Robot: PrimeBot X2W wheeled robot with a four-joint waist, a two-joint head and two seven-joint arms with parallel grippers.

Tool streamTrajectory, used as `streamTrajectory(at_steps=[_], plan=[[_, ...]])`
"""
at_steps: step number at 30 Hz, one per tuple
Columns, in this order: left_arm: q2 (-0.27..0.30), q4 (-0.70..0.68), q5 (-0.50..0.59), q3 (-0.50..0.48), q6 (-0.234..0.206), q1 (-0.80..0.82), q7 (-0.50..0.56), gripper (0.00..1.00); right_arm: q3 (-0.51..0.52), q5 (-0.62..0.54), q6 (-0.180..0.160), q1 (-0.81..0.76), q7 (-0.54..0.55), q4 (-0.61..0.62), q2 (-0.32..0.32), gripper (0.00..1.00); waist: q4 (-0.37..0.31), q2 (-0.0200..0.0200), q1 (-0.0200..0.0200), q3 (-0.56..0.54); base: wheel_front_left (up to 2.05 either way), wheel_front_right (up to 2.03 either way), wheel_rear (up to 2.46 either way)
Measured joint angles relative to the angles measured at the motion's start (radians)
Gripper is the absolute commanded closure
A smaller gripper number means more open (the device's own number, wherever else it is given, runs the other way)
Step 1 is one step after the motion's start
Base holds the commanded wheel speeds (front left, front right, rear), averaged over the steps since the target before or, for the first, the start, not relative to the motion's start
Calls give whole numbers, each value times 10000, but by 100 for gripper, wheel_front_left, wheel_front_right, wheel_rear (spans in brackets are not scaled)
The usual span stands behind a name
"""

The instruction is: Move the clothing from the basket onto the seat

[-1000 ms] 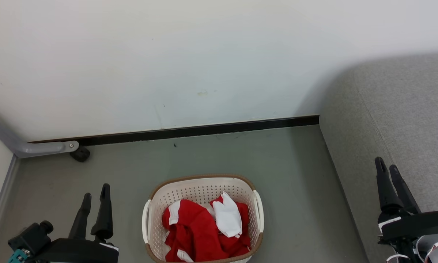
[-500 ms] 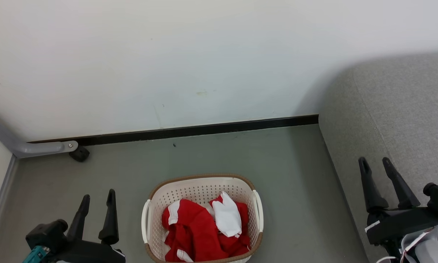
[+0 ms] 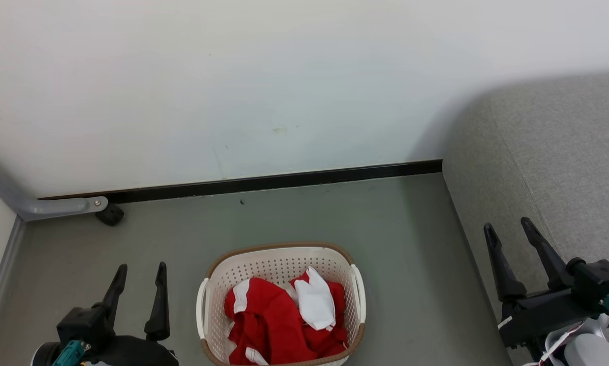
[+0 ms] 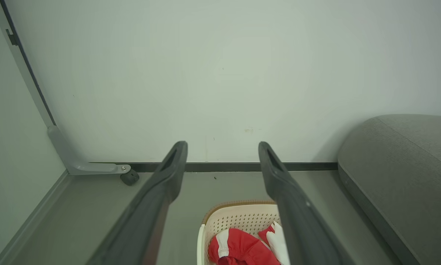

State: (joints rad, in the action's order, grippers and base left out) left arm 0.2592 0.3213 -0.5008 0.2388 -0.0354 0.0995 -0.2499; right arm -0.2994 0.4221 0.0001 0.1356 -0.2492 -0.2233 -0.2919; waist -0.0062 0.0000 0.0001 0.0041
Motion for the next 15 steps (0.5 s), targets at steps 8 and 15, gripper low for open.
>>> streamTrajectory(at_steps=[8,15], plan=[[-12,138,96,-15,2,4,2,0,79,-8,4,1,0,-73,13,0,-2,0,0,-7,0,0,0],[-59,190,96,-73,6,4,2,0,155,-8,88,1,0,-86,69,0,4,0,0,-13,0,0,0]])
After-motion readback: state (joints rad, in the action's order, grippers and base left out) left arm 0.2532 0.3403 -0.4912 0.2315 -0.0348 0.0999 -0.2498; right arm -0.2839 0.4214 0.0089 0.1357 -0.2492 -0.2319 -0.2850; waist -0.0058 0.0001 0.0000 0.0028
